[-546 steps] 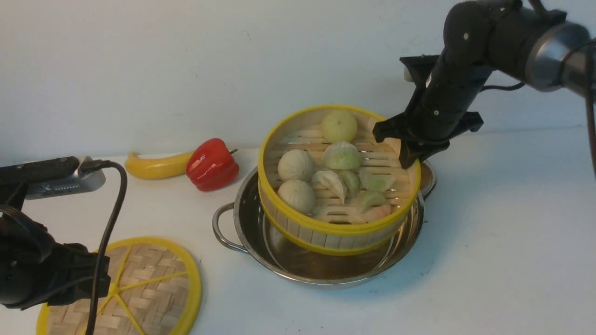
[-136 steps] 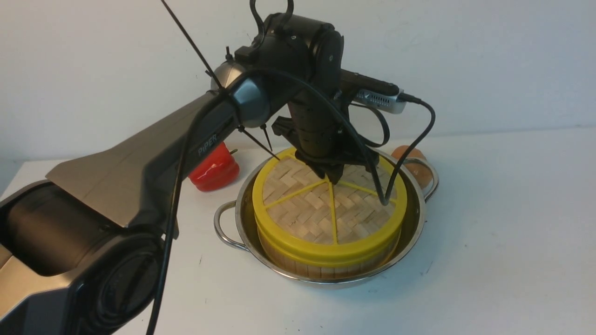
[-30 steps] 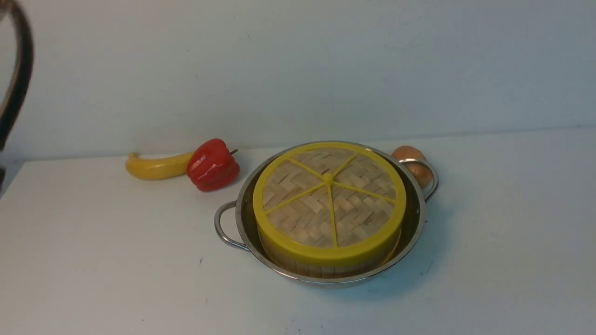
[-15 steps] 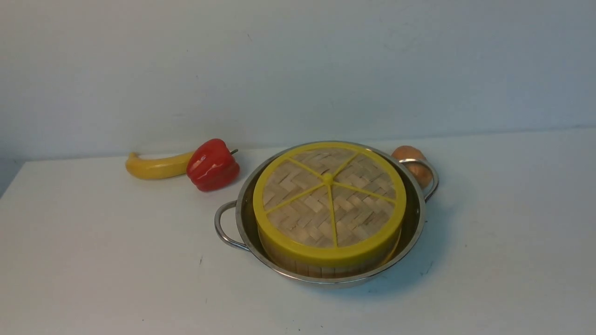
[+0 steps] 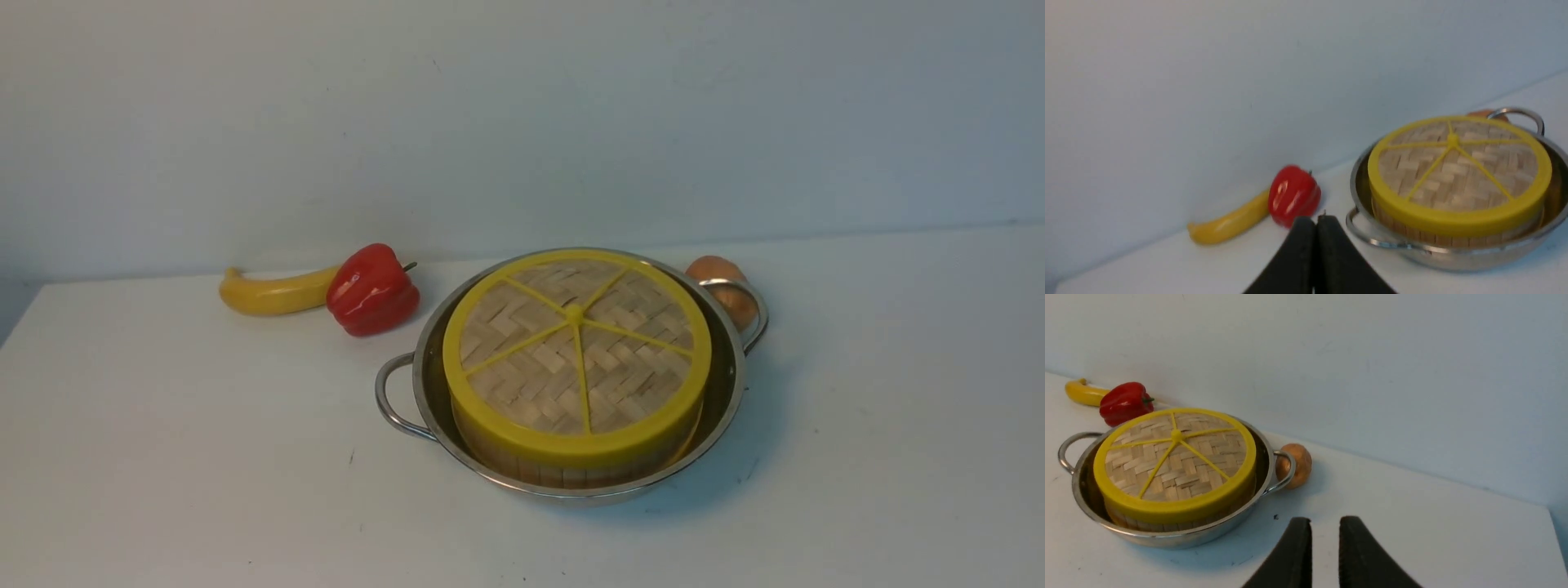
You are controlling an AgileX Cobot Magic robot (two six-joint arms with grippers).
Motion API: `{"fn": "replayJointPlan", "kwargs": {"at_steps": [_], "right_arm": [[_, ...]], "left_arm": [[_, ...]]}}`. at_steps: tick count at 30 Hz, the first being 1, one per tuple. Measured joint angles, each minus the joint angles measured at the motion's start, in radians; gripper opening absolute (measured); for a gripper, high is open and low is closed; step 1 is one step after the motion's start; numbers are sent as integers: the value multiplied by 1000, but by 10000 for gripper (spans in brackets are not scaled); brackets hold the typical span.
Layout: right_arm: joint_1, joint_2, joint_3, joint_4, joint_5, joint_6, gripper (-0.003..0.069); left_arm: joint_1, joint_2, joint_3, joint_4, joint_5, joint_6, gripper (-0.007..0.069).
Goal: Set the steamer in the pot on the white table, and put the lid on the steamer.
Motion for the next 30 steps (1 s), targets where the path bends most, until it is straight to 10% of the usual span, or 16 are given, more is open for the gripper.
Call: {"fn": "replayJointPlan", "kwargs": {"at_steps": [13, 30], "right_arm": [[0, 3, 357, -74, -523, 25, -6], [0, 3, 357, -75, -533, 31, 8]], "left_arm": [[0, 1, 74, 66, -136, -89, -1], [51, 1, 74, 69, -149, -87, 31]]}}
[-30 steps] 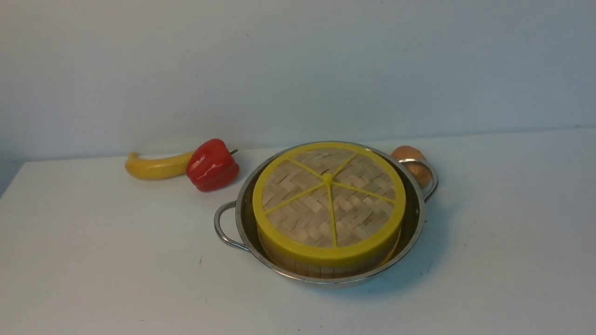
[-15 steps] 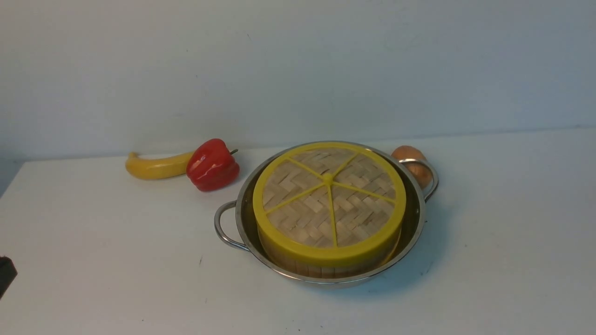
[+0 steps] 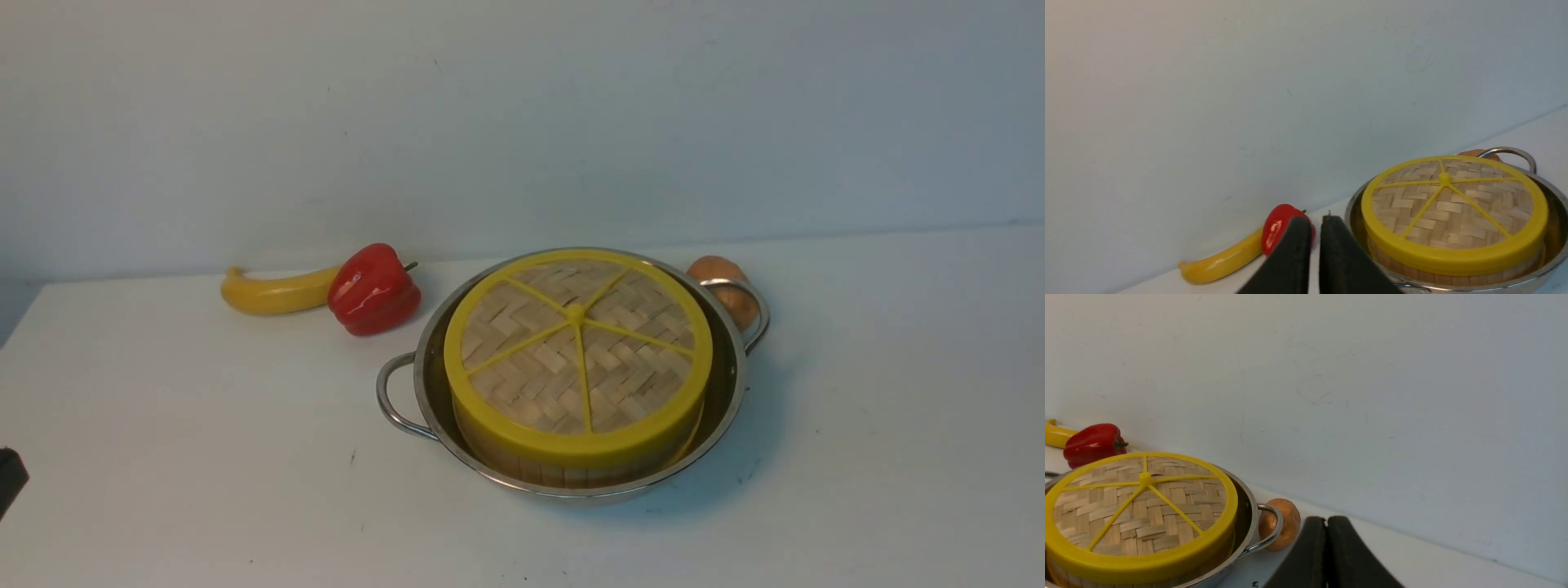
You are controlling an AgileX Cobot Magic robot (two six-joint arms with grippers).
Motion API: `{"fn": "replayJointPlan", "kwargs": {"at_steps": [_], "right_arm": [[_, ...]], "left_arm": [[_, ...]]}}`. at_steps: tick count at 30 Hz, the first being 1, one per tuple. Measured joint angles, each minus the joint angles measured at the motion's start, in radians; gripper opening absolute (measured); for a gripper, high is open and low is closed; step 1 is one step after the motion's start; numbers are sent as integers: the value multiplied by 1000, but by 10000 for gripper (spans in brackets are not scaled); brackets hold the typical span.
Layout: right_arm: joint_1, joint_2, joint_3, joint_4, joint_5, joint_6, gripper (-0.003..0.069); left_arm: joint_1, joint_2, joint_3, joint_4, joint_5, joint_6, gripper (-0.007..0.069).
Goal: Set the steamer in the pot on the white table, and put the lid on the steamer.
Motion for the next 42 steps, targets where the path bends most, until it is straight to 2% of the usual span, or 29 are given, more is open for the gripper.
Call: {"fn": "replayJointPlan", "kwargs": {"at_steps": [1, 5, 8, 11, 13, 22, 26, 31, 35, 39, 42], "right_arm": [[0, 0, 0, 0, 0, 0, 8], [0, 0, 0, 0, -1, 0, 17], [0, 0, 0, 0, -1, 0, 24], [0, 0, 0, 0, -2, 0, 29], [0, 0, 0, 0, -2, 0, 36], [0, 0, 1, 0, -2, 1, 55], [0, 0, 1, 0, -2, 1, 60], [0, 0, 1, 0, -2, 1, 71], [0, 0, 1, 0, -2, 1, 78], [0, 0, 1, 0, -2, 1, 89], [0, 0, 1, 0, -2, 1, 93]], "left_arm": [[26, 0, 0, 0, 0, 2, 31], [246, -20, 24, -18, 0, -8, 31], [416, -96, 120, -65, -3, -27, 31], [490, -136, 202, -86, -33, -39, 31], [548, -144, 294, -94, -108, -44, 39], [568, -145, 408, -94, -348, -41, 71], [568, -146, 408, -106, -358, -24, 76], [568, -146, 408, -277, -322, 148, 83], [568, -147, 408, -518, -265, 401, 92], [568, -147, 408, -599, -260, 519, 102], [568, -147, 408, -604, -259, 545, 104]]}}
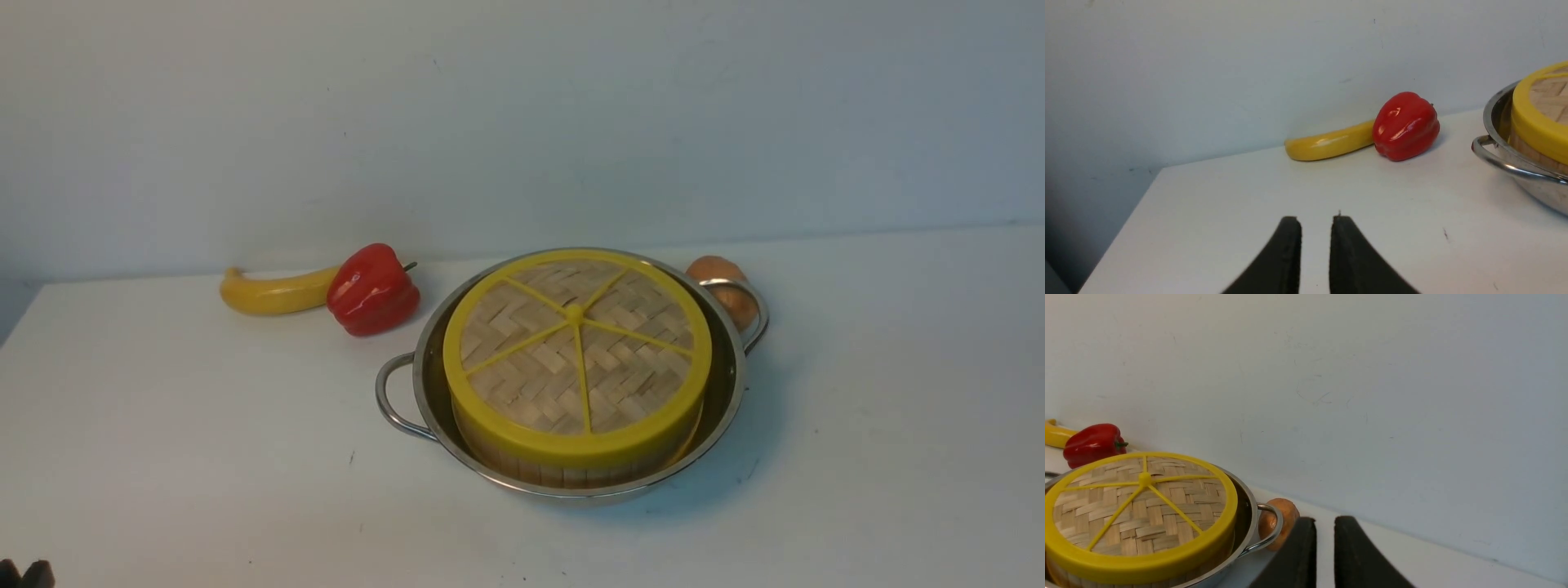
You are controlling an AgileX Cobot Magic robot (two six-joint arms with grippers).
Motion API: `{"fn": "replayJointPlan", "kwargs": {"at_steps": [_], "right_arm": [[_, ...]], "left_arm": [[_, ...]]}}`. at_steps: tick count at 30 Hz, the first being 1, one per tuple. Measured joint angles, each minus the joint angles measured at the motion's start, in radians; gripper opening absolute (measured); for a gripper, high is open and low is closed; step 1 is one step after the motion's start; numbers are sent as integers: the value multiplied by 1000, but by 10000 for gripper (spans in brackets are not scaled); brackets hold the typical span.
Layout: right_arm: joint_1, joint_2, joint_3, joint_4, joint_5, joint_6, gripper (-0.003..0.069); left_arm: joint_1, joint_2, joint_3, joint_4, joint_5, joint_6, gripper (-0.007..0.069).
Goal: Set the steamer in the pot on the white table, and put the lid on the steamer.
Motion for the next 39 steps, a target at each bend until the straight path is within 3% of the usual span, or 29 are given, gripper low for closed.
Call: {"fn": "replayJointPlan", "kwargs": {"at_steps": [14, 18, 23, 29, 39], "right_arm": [[-1, 0, 0, -30, 0, 0, 136], [-75, -21, 4, -63, 1, 17, 146], [-270, -166, 142, -69, -1, 119, 161], [-339, -302, 344, -20, -68, 155, 174], [-350, -307, 468, 39, -78, 180, 192]], "left_arm": [[1, 0, 0, -3, 0, 7, 104], [1, 0, 0, -3, 0, 7, 104], [1, 0, 0, -3, 0, 7, 104], [1, 0, 0, -3, 1, 7, 104], [1, 0, 0, -4, 2, 7, 122]]}}
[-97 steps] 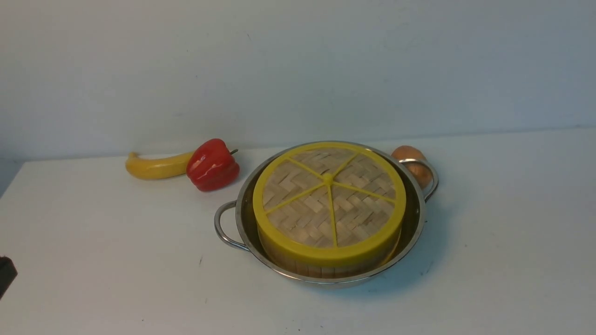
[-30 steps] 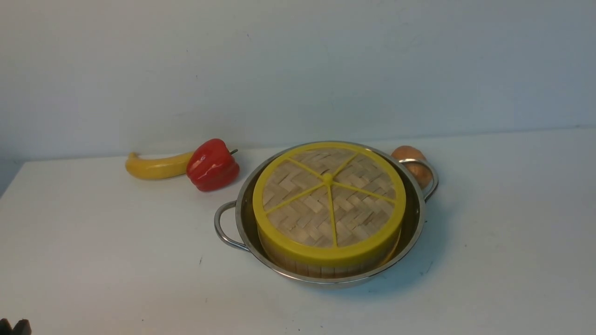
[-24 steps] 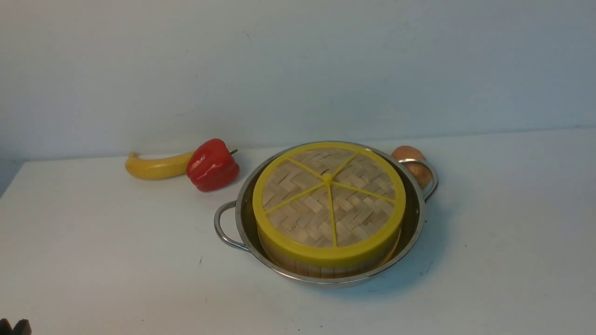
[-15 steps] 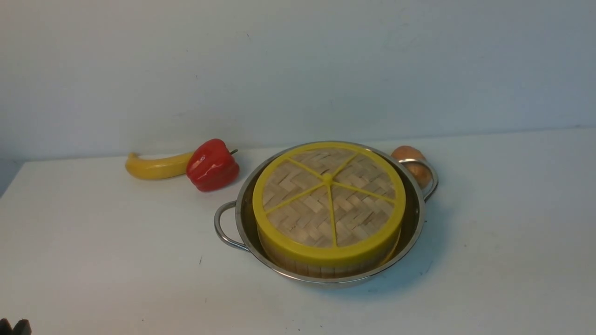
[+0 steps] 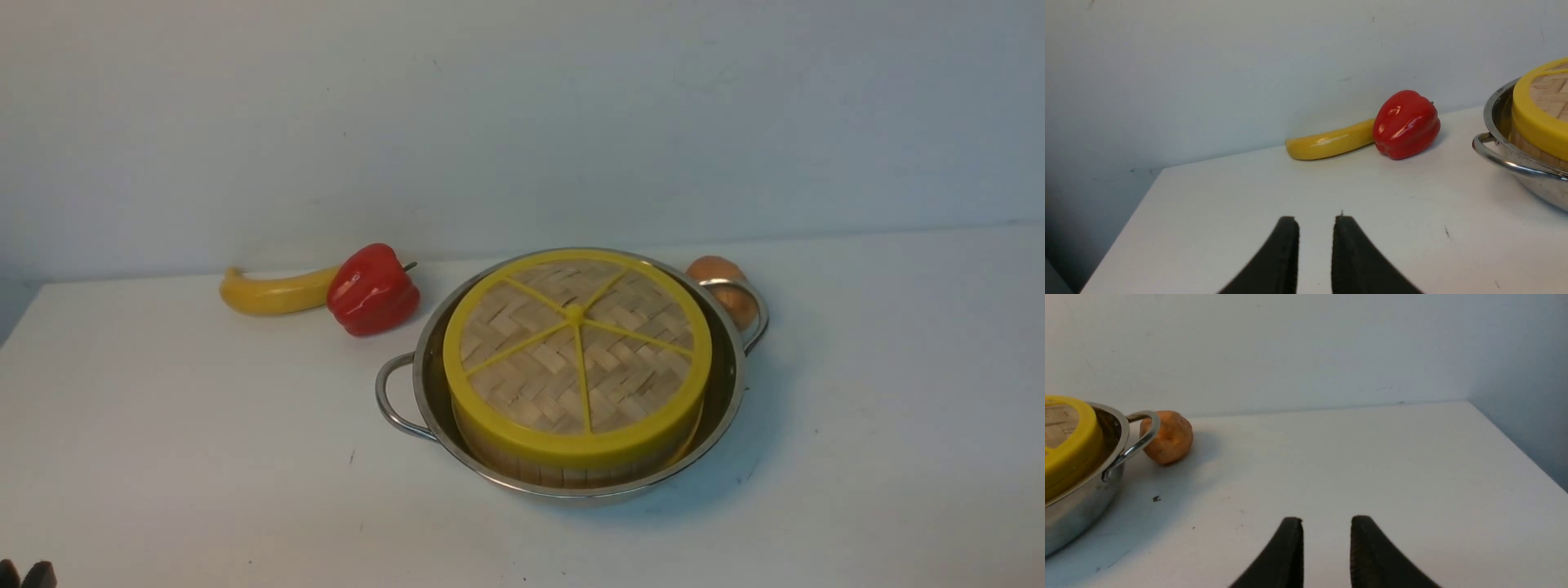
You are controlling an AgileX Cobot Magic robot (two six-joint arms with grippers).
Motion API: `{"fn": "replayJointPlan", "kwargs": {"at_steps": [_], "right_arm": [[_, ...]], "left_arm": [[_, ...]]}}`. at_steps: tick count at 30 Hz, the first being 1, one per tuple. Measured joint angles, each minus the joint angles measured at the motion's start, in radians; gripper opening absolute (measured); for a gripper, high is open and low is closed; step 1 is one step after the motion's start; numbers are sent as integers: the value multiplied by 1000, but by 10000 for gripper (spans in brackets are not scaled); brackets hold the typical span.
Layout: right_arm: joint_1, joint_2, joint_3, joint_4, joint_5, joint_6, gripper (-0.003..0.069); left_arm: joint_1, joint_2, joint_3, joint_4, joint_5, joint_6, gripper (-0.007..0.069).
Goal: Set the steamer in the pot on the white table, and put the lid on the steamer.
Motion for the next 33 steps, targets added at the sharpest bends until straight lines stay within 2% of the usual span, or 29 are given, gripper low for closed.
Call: {"fn": "replayJointPlan", "kwargs": {"at_steps": [9, 33], "right_arm": [[0, 0, 3, 61, 7, 5, 211], [0, 0, 3, 61, 9, 6, 239]], "left_arm": [[0, 0, 0, 0, 0, 0, 137], [0, 0, 0, 0, 0, 0, 157]]}}
